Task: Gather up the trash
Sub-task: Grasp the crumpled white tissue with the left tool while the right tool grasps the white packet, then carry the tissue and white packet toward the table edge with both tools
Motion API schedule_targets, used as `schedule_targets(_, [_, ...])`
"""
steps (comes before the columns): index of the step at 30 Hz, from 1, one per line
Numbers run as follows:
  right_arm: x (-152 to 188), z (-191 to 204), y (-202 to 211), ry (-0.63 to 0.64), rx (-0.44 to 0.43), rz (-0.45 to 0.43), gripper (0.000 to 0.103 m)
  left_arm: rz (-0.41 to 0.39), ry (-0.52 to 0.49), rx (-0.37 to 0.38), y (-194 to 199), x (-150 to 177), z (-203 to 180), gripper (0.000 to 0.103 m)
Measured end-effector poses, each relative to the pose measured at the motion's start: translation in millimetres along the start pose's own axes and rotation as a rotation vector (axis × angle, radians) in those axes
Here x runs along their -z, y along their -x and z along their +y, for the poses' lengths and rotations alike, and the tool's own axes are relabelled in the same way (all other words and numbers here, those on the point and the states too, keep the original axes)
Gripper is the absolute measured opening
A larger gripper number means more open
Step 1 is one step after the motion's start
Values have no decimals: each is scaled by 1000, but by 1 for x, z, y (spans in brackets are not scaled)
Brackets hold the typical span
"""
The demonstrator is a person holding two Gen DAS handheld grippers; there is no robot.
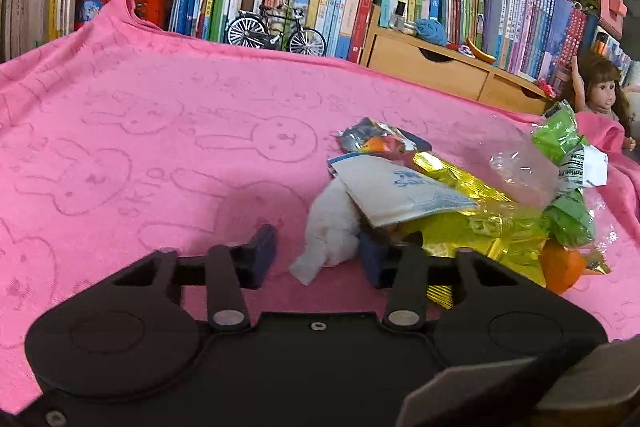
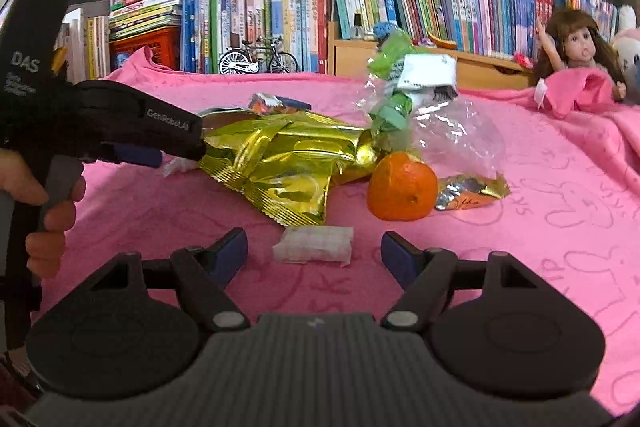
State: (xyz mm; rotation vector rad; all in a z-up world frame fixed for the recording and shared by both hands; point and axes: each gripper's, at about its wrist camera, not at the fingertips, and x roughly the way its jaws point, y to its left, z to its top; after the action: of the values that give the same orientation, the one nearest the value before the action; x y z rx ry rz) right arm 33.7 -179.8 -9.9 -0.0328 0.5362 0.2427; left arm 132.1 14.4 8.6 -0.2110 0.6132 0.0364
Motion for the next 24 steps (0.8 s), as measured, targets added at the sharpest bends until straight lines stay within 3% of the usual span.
schedule_targets(2, [1,-1,-1,-1,0,2,79,-2,-23,11,3,2,-4,24])
schedule_targets(7, [0,0,3,10,-7,-5,48,-21,-50,-6,15,7,-11,19])
schedule_targets(24, [13,-1,36,-4,-35,-33,47,-64,6,55,92,39,17,18])
